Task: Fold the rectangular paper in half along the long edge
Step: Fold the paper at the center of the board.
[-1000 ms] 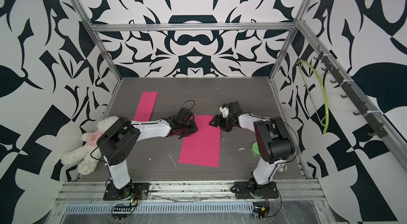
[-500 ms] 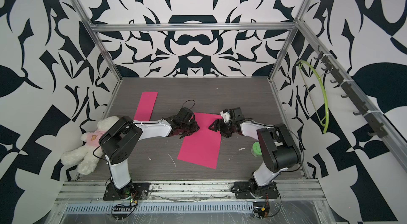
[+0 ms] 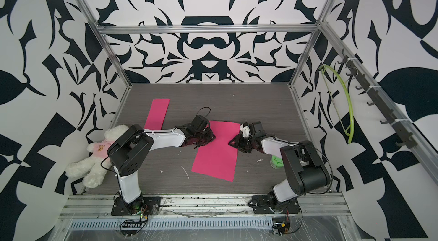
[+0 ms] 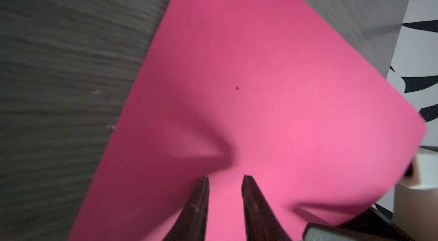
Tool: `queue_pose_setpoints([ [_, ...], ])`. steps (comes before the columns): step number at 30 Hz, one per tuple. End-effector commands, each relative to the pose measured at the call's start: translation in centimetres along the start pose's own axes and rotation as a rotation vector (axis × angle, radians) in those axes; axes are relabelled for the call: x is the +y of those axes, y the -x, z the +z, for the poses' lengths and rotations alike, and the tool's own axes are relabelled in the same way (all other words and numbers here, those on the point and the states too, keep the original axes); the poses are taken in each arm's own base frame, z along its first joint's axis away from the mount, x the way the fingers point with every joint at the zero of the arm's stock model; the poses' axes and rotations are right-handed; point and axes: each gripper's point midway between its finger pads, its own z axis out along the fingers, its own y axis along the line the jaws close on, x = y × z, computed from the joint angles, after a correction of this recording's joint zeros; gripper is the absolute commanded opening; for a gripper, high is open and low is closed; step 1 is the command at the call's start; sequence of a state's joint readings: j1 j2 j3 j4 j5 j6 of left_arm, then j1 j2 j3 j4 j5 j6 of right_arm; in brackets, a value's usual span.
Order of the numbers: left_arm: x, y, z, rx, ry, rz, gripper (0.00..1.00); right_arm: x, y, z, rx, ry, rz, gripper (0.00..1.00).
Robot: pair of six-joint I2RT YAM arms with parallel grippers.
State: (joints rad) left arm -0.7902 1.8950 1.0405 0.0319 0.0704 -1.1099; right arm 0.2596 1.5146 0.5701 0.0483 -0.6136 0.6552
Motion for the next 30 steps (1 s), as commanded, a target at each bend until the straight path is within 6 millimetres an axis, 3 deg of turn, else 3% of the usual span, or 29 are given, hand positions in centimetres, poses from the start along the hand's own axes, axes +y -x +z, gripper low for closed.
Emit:
queue_pose_setpoints([
  [1,9.0,-3.6,0.7,0.105,0.304,-0.028,0.35,0.1,1.3,0.1,-0.028,-0.041,-0.056,0.22],
  [3,8.7,-3.4,0.2,0.094,0.298,-0.018,0.40,0.0,2.2,0.1,-0.032,-0.069,-0.086,0.11],
  [6,8.1,-3.1,-0.4,0.075,0.288,0.004,0.50,0.4,3.4,0.4,-0.011,-0.078,-0.128,0.03],
  [11,7.1,-2.4,-1.5,0.045,0.271,0.059,0.71,1.7,4.9,1.8,0.079,-0.026,-0.176,0.01],
  [14,6.6,-2.1,-1.8,0.036,0.265,0.095,0.74,2.4,5.5,2.9,0.145,0.010,-0.184,0.02],
  [16,6.8,-2.1,-1.6,0.045,0.276,0.108,0.70,2.8,6.0,3.3,0.158,0.029,-0.186,0.02],
  [19,7.4,-2.4,-0.9,0.070,0.302,0.110,0.53,3.3,6.3,3.6,0.166,0.051,-0.190,0.07],
  [23,8.7,-3.0,-0.3,0.110,0.350,0.098,0.31,2.9,6.5,3.4,0.149,0.051,-0.183,0.24],
  [27,9.8,-3.2,-0.4,0.126,0.384,0.105,0.29,2.1,7.1,2.7,0.123,0.061,-0.154,0.35],
  [30,10.3,-3.1,-0.5,0.135,0.393,0.098,0.29,1.6,7.2,2.3,0.116,0.085,-0.128,0.36],
])
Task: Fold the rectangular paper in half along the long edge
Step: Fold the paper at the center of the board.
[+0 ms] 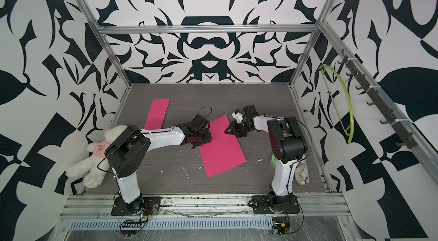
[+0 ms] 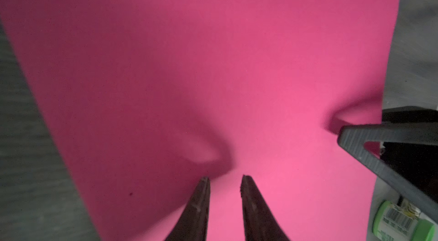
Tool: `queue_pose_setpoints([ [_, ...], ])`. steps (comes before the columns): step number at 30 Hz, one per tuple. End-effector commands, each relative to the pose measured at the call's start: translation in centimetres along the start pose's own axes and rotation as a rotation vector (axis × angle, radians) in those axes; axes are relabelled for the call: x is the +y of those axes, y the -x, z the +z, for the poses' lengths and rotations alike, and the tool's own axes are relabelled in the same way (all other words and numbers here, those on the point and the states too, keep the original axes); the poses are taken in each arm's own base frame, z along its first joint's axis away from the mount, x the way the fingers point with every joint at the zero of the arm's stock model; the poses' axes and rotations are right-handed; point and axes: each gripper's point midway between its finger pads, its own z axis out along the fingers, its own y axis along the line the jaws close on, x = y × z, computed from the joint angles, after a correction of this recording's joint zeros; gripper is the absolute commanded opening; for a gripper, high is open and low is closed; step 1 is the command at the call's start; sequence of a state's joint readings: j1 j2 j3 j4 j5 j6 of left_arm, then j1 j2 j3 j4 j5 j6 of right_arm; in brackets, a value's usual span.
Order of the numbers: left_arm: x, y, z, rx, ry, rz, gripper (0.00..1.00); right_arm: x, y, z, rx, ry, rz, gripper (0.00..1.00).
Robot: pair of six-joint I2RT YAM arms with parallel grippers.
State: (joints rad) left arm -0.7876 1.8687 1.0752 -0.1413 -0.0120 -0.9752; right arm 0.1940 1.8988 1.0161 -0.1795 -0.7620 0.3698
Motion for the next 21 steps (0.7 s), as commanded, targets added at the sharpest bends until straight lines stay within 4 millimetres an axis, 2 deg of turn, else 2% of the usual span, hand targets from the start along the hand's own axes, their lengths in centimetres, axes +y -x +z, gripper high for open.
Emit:
queue_pose_setpoints([
  [1,7.7,-4.6,1.7,0.168,0.250,-0.008,0.29,0.0,0.0,-1.3,-0.026,0.030,0.010,0.37],
  [11,8.0,-4.5,1.9,0.176,0.258,-0.009,0.28,-0.9,-0.9,-2.4,-0.068,0.033,0.027,0.37],
  [21,8.2,-4.5,1.9,0.174,0.262,-0.013,0.28,-1.2,-1.3,-2.9,-0.084,0.035,0.037,0.17],
])
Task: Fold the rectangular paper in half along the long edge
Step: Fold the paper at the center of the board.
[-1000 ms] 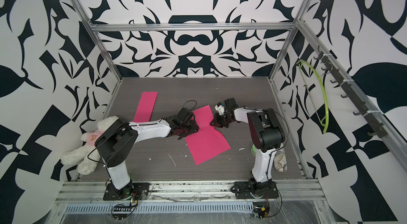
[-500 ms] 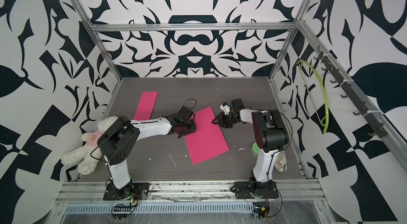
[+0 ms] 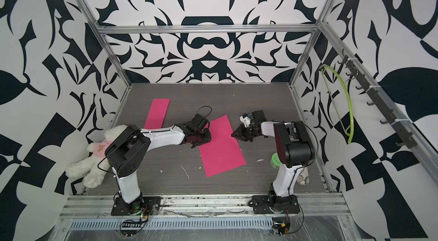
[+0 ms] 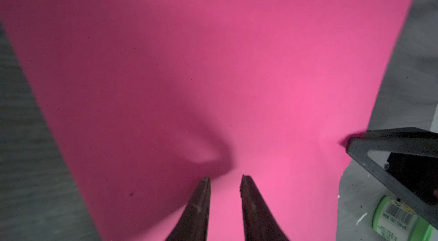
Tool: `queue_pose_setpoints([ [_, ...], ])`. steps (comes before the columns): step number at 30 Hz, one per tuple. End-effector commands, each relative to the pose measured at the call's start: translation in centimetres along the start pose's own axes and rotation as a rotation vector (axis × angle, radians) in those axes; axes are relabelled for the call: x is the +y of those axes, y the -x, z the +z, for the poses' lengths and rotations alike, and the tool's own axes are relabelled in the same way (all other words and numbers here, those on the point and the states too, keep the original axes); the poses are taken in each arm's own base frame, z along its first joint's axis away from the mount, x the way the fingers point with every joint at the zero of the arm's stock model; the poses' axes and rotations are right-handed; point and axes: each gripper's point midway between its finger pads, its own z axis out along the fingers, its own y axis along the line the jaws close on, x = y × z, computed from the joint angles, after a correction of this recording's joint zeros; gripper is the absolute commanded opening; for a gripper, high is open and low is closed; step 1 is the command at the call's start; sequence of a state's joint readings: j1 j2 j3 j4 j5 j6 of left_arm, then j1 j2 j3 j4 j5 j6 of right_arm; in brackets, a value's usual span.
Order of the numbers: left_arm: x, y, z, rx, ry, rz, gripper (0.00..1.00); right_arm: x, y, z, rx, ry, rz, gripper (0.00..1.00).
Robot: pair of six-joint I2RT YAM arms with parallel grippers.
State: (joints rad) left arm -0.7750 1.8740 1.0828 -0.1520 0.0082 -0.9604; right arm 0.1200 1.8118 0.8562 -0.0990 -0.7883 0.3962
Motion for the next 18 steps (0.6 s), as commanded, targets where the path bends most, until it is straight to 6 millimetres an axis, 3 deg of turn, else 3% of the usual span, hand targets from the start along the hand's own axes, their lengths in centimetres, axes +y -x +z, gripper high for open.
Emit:
queue_pose_setpoints([
  [1,7.94,-4.62,1.86,0.158,0.262,-0.017,0.28,0.93,0.63,-0.85,-0.033,0.020,-0.032,0.16],
  [9,7.96,-4.65,1.97,0.161,0.266,-0.019,0.28,0.66,0.54,-0.86,-0.036,0.014,-0.026,0.17],
  [13,7.93,-4.64,1.97,0.161,0.265,-0.020,0.28,0.51,0.41,-0.80,-0.032,0.017,-0.023,0.00],
  [18,7.59,-4.42,1.87,0.155,0.256,-0.020,0.33,0.38,0.36,-0.79,-0.032,0.011,-0.031,0.00],
])
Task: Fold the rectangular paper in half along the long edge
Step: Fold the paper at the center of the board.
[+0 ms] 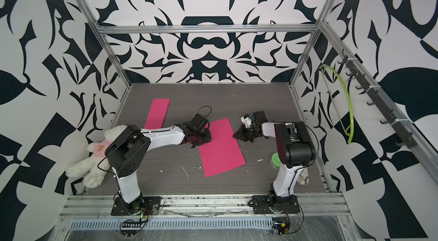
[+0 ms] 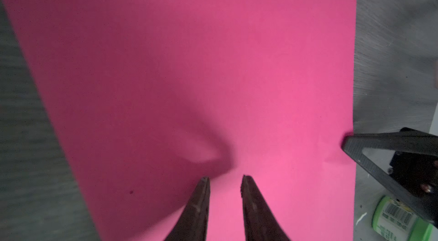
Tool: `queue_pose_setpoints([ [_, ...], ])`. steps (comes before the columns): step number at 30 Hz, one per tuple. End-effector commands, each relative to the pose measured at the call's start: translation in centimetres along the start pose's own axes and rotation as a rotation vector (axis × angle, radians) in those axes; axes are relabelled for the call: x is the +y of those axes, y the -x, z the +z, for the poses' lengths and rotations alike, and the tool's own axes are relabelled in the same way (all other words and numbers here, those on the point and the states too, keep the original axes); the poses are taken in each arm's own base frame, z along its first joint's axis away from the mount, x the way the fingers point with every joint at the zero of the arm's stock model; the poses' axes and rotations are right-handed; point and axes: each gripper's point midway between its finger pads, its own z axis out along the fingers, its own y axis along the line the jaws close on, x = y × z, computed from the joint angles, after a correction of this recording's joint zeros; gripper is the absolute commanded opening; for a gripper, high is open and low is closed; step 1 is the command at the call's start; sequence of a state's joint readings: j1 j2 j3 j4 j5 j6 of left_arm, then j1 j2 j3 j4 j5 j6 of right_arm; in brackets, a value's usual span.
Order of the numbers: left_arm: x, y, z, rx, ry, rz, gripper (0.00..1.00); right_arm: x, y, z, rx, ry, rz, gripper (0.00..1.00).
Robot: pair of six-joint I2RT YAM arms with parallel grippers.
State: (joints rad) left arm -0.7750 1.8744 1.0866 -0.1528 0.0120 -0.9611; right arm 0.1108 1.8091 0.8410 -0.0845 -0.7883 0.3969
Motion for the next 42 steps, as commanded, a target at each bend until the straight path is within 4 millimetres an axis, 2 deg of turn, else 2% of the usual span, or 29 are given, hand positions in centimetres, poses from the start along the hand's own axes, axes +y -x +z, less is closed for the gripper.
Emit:
queue_pose_setpoints([
  [1,7.6,-4.3,1.8,0.147,0.257,-0.019,0.36,0.6,0.5,-0.7,-0.029,-0.002,-0.042,0.00],
  [4,6.5,-3.5,1.0,0.117,0.222,-0.014,0.51,0.0,0.6,-1.0,-0.039,-0.050,-0.054,0.00],
  [8,4.7,-1.7,-1.1,0.047,0.182,0.002,0.69,-0.5,0.5,-1.3,-0.051,-0.084,-0.057,0.00],
  [12,4.0,-0.8,-3.4,-0.006,0.170,0.017,0.80,-0.7,0.6,-1.4,-0.068,-0.100,-0.049,0.00],
  [15,4.6,-0.8,-4.4,-0.029,0.183,0.000,0.81,-0.6,0.9,-1.7,-0.094,-0.112,-0.038,0.00],
  [17,5.1,-1.3,-4.4,-0.022,0.185,-0.036,0.76,-0.5,1.1,-1.9,-0.113,-0.112,-0.031,0.00],
  [21,5.5,-2.6,-3.5,0.009,0.143,-0.111,0.59,-0.4,1.1,-2.1,-0.135,-0.123,-0.028,0.00],
  [26,6.0,-3.2,-2.4,0.030,0.138,-0.140,0.42,-0.5,1.0,-2.2,-0.135,-0.132,-0.024,0.00],
  [31,5.9,-3.6,-1.6,0.050,0.127,-0.144,0.31,-0.3,1.0,-2.3,-0.134,-0.131,-0.024,0.00],
  [42,6.6,-4.3,-0.6,0.080,0.144,-0.152,0.16,0.0,1.0,-2.6,-0.139,-0.132,-0.027,0.00],
])
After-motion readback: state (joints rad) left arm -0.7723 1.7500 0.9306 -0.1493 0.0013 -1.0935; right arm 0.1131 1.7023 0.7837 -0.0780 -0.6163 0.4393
